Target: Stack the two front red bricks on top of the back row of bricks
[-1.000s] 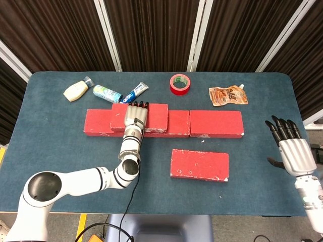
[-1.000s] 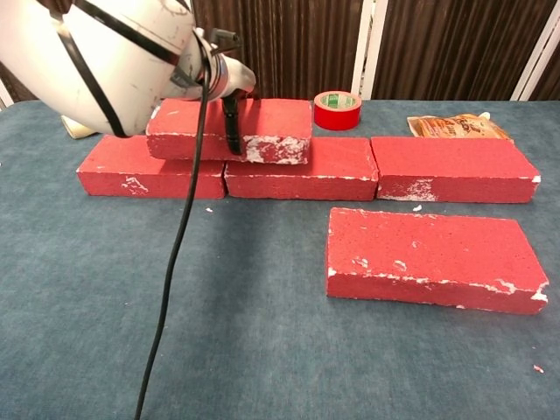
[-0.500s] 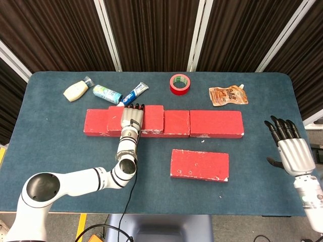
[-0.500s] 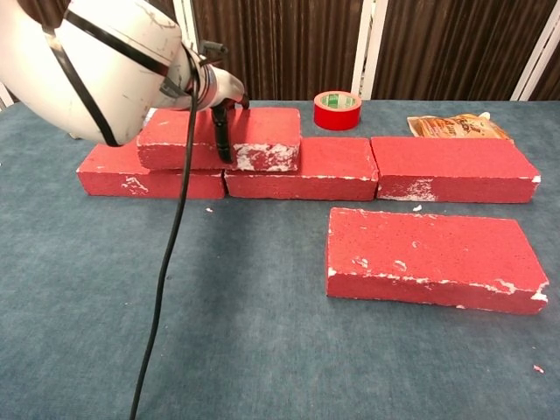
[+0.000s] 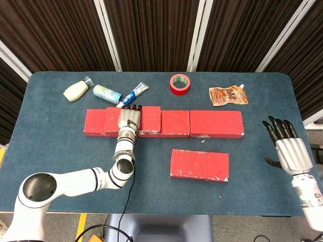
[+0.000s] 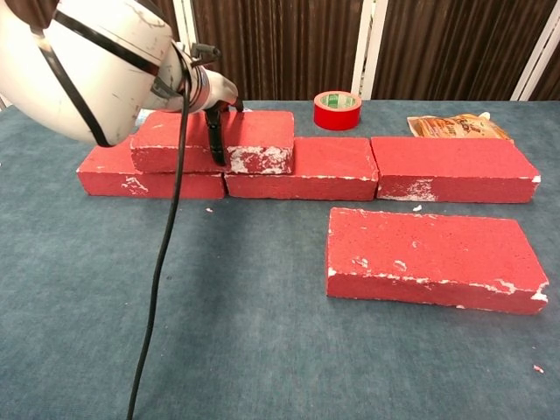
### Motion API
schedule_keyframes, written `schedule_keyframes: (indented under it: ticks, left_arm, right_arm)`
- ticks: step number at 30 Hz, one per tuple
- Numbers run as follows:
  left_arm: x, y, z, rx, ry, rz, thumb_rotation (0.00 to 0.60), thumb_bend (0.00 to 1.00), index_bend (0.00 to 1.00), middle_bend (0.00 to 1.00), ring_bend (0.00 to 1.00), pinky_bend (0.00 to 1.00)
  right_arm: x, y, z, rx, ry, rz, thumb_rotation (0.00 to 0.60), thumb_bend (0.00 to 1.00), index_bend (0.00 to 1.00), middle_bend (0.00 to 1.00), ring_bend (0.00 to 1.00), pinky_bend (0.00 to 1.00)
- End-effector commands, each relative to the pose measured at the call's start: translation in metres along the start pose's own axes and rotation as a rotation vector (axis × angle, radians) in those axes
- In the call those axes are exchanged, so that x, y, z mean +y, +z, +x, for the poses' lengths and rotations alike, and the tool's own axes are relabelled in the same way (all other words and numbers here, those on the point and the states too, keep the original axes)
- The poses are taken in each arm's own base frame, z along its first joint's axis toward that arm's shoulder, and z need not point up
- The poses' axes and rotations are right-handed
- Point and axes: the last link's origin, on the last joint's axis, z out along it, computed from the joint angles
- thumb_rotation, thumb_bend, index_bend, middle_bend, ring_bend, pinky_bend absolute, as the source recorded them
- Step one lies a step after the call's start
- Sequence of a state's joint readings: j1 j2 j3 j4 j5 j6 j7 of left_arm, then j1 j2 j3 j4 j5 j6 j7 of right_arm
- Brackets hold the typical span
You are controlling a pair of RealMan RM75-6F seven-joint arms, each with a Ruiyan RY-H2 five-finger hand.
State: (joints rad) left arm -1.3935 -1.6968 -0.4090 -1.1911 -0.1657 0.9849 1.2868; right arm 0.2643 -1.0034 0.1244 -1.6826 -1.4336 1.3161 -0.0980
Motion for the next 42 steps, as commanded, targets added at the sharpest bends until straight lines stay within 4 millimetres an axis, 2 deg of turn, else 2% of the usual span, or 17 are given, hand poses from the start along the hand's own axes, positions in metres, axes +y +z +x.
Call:
schedule_keyframes:
  ticks: [1,13,26,37,42]
  left_arm:
    - [-0.0006,0.0003,-0.0015,-0.001,0.000,-0.002,0.600,0.29,0.00,0.18,0.05,0.10]
    - [-0.0015,0.0045,-0.0027,0.004,-0.018,-0.004,0.600,0.29,0.00,0.13,0.01,0.09]
    - [-0.0034,0.0060,-0.0042,0.006,-0.012,-0.008,0.600,0.27,0.00,0.00,0.00,0.08]
    - [-0.0068,0.0050,-0.0059,-0.009,-0.012,-0.002,0.600,0.26,0.00,0.00,0.00,0.08]
    - [-0.0102,-0.0024,-0.0009,-0.015,-0.008,-0.001,0.600,0.26,0.00,0.00,0.00,0.07]
  right_arm:
    - [0.0001,0.0003,-0.0004,-0.001,0.000,0.000,0.600,0.00,0.01,0.03,0.00,0.00]
    - [-0.0003,0.0024,-0.0025,-0.005,0.002,-0.002,0.600,0.00,0.01,0.03,0.00,0.00]
    - [-0.0005,0.0045,-0.0044,-0.009,0.006,-0.004,0.600,0.00,0.01,0.03,0.00,0.00]
    - [-0.0002,0.0053,-0.0052,-0.011,0.002,-0.006,0.600,0.00,0.01,0.03,0.00,0.00]
    - [-0.0007,0.0064,-0.0061,-0.013,0.001,-0.005,0.600,0.00,0.01,0.03,0.00,0.00]
